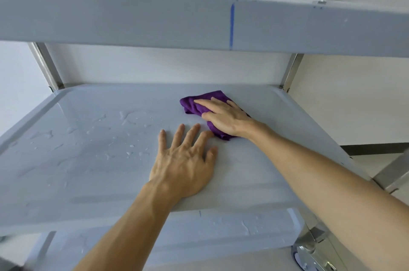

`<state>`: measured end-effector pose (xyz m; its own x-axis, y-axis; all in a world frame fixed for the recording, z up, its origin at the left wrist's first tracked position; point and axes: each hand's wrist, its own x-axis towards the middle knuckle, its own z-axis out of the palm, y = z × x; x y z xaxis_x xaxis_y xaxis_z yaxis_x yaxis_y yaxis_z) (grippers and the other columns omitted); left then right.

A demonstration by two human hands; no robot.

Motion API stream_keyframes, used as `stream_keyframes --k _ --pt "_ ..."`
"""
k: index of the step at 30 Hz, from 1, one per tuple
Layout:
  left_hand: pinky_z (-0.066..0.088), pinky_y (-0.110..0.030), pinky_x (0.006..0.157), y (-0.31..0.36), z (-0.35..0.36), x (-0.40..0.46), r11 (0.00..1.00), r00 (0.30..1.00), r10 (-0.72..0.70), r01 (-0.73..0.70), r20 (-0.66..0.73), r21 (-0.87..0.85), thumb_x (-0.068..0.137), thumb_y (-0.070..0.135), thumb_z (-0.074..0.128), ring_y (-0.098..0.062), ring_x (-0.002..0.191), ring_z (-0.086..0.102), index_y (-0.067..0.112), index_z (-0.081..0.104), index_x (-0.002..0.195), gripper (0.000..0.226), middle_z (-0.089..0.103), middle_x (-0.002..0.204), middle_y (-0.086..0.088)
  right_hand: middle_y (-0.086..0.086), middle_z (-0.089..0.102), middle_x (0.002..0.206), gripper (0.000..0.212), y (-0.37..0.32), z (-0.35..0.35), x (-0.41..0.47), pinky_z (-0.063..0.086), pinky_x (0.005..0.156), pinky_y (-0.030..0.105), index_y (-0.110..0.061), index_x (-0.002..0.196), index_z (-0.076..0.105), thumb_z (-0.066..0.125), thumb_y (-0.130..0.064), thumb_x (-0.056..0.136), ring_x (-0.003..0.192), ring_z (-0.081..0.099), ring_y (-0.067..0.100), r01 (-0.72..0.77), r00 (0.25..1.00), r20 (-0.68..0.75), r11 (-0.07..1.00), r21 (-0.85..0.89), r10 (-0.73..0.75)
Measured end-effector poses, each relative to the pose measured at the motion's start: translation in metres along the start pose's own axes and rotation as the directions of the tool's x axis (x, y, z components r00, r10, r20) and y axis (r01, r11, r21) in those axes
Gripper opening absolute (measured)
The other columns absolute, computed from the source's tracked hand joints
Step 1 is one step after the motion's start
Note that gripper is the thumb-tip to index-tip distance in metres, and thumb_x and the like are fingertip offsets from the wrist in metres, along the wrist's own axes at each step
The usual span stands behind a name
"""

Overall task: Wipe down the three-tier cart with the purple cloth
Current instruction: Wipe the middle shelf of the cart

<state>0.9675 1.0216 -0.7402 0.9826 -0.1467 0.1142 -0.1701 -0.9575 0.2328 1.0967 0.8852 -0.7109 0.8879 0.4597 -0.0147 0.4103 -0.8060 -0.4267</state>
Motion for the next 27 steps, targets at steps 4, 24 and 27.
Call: stream_keyframes --k 4,24,27 --pt "-0.002 -0.053 0.119 0.001 -0.002 0.0 0.999 1.0 0.0 -0.001 -0.024 -0.046 0.099 0.051 0.016 -0.014 0.151 0.004 0.039 0.023 0.143 0.047 0.017 0.159 0.019 -0.01 0.021 0.162 0.053 0.003 -0.003 -0.052 0.0 0.121 0.034 -0.045 0.15 0.027 0.035 -0.031 0.099 0.149 0.006 0.001 -0.02 1.0 0.009 1.0 0.02 0.02" --pt "0.033 -0.037 0.105 0.007 -0.024 -0.015 0.969 0.902 -0.043 -0.068 -0.429 -0.238 0.098 0.016 0.044 -0.026 0.113 0.055 0.015 0.059 0.119 0.026 0.06 0.124 -0.001 0.001 0.055 0.142 0.038 0.037 -0.003 -0.189 0.035 0.101 0.02 -0.015 0.14 0.05 0.034 -0.014 0.105 0.13 0.05 0.017 -0.198 0.879 -0.38 0.946 0.258 0.288" --pt "0.041 -0.04 0.099 0.03 -0.029 -0.018 0.928 0.89 -0.036 -0.139 -0.455 -0.346 0.099 0.017 0.048 -0.023 0.108 0.056 0.016 0.066 0.109 0.02 0.064 0.116 0.003 -0.001 0.064 0.13 0.035 0.039 -0.003 -0.184 0.038 0.094 0.018 -0.016 0.131 0.058 0.036 -0.012 0.104 0.121 0.058 0.017 -0.167 0.815 -0.47 0.914 0.37 0.339"
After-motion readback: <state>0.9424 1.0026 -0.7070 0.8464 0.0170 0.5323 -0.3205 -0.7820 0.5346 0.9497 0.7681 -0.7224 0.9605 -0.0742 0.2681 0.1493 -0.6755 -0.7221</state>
